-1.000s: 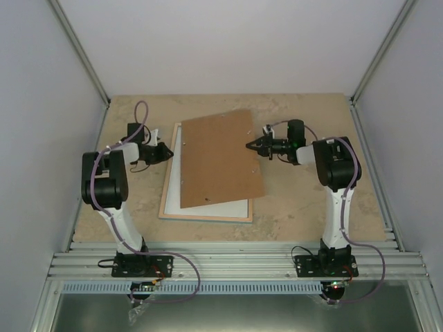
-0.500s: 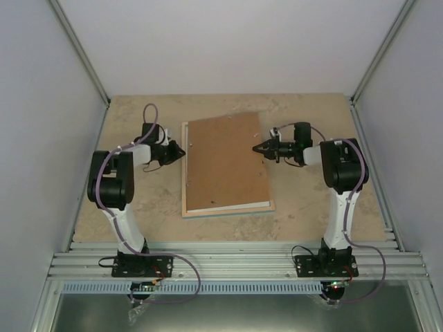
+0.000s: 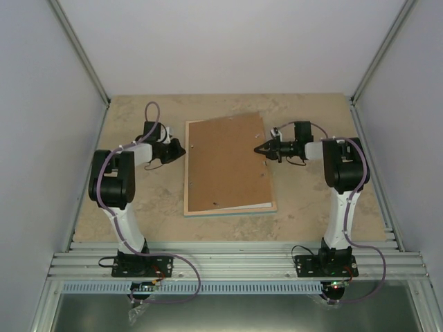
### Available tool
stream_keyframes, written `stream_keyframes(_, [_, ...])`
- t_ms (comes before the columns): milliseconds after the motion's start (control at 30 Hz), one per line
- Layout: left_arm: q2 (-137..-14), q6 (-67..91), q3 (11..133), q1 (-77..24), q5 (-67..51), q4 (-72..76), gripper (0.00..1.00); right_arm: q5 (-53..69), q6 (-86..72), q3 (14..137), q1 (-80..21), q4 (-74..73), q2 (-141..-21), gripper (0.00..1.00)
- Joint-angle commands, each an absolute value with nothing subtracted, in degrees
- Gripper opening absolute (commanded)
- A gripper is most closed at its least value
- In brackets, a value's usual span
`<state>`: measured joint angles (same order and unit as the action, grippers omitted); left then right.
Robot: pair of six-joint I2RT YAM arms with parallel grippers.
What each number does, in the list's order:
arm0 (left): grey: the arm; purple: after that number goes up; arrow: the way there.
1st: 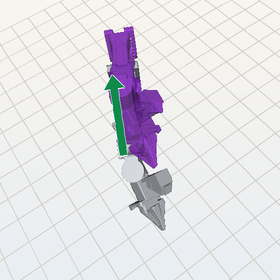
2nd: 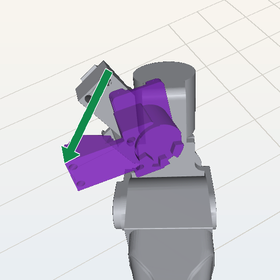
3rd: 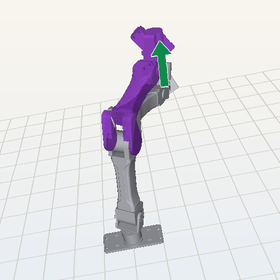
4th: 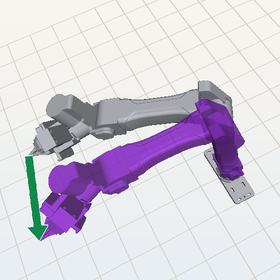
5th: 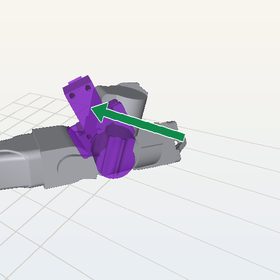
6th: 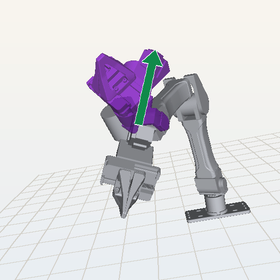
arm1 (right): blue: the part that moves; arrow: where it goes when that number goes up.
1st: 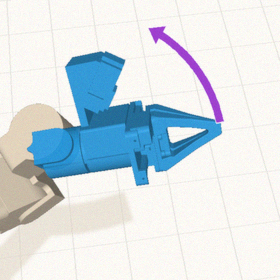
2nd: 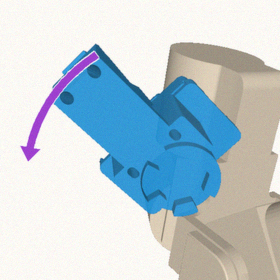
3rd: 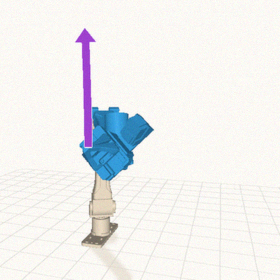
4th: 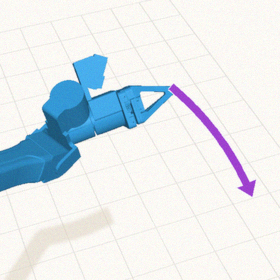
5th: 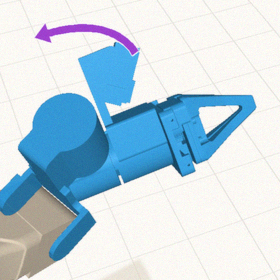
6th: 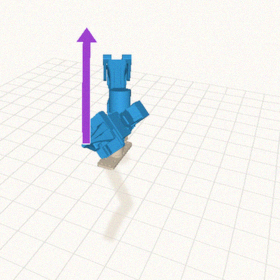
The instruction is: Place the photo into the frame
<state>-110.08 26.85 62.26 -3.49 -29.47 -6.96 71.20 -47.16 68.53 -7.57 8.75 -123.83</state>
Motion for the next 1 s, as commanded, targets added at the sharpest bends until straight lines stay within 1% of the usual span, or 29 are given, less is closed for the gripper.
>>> stream_keyframes(0, [-110.4,26.1,62.1,-5.2,-28.6,-8.5,0.03,72.5,-44.9,67.1,-7.5,2.1,-124.0,0.01])
stream_keyframes(200, [-110.2,25.4,62.1,-5.2,-25.9,-9.2,0.04,72.9,-44.1,67.8,-6.0,-1.8,-121.5,0.00])
stream_keyframes(267, [-110.4,25.3,62.2,-5.3,-26.4,-8.9,0.05,72.5,-45.1,67.0,-6.4,-0.3,-120.8,0.01])
stream_keyframes(367, [-110.3,24.8,62.5,-6.0,-26.7,-8.9,0.06,71.5,-44.7,67.8,-7.0,-0.2,-122.4,0.01])
stream_keyframes(467, [-109.9,24.9,62.1,-6.9,-26.6,-8.6,0.07,67.9,-41.7,69.7,-7.9,-2.2,-124.0,0.01])
stream_keyframes(500, [-109.8,24.9,62.1,-7.0,-26.6,-8.5,0.07,66.5,-40.4,70.7,-8.1,-4.1,-124.4,0.04])
stream_keyframes(533, [-109.7,24.7,62.2,-7.0,-26.3,-8.7,0.07,65.2,-38.7,72.0,-8.3,-6.8,-124.6,0.11])
stream_keyframes(600, [-109.5,24.0,62.6,-7.0,-25.5,-9.4,0.07,61.8,-34.8,75.0,-8.4,-14.1,-124.6,0.18])
stream_keyframes(633, [-109.5,23.7,62.9,-7.0,-25.2,-9.6,0.07,60.3,-33.5,75.5,-8.5,-16.3,-124.1,0.23])
stream_keyframes(667, [-109.4,23.7,63.0,-7.0,-25.1,-9.7,0.07,58.7,-33.0,75.5,-8.5,-17.6,-123.3,0.28])
stream_keyframes(733, [-109.5,23.9,63.3,-7.0,-25.2,-9.6,0.09,56.1,-33.1,74.9,-8.7,-18.6,-121.4,0.33])
stream_keyframes(833, [-109.6,23.9,63.8,-7.0,-25.1,-9.6,0.10,52.4,-31.7,75.9,-9.4,-21.8,-119.3,0.50])
stream_keyframes(900, [-109.5,23.9,63.9,-7.0,-25.0,-9.7,0.11,49.9,-30.1,77.5,-9.9,-24.3,-118.2,0.58])
stream_keyframes(933, [-109.4,24.0,63.9,-7.0,-24.9,-9.7,0.12,48.3,-29.4,78.3,-10.1,-25.3,-117.6,0.65])
stream_keyframes(967, [-109.4,24.1,64.0,-7.0,-24.8,-9.7,0.13,46.7,-29.0,78.9,-10.2,-26.4,-117.0,0.67])
